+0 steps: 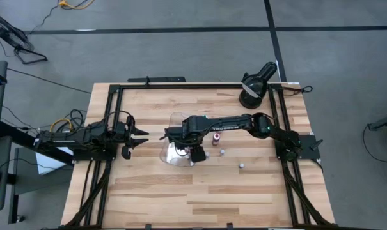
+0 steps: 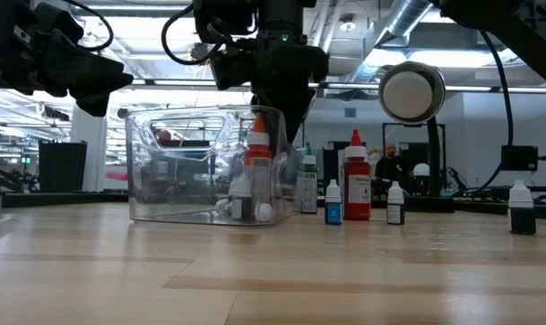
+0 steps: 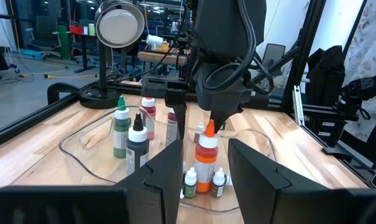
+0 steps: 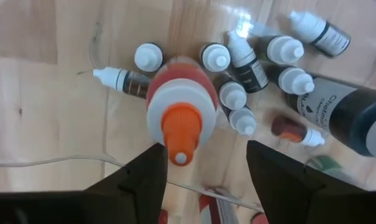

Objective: Pick & Place food coloring
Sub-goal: Put the large orange food coloring bottle into the transparent bin, then put the dark blue food coloring bottle into the transparent bin

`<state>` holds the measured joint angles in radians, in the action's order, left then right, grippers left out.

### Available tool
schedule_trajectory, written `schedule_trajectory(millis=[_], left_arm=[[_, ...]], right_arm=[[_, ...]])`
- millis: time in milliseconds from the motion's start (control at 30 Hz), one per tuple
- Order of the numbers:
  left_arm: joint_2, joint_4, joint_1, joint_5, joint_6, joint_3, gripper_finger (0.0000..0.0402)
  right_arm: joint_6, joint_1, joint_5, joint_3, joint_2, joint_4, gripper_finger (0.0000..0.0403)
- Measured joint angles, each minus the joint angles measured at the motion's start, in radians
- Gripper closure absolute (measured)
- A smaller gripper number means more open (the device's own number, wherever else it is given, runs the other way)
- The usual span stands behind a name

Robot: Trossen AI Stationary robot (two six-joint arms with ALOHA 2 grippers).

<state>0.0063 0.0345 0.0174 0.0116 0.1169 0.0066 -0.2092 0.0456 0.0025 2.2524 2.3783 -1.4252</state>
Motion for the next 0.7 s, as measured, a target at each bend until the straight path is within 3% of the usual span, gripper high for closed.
schedule_trajectory(millis=[233, 533, 700], left_arm=[[0.000, 0.000, 0.000, 0.000, 0.000, 0.000, 0.0284], [0.000, 0.000, 0.000, 0.000, 0.000, 0.000, 0.0284], [0.000, 0.000, 0.000, 0.000, 0.000, 0.000, 0.0284]], right_arm=[[0.003, -0.009, -0.003, 0.006, -0.036, -0.037, 0.0203], [0.133, -0.046, -0.003, 0.013, -0.172, 0.034, 0.0206], [0.223, -0.052, -0.003, 0.013, -0.245, 0.047, 0.0246]])
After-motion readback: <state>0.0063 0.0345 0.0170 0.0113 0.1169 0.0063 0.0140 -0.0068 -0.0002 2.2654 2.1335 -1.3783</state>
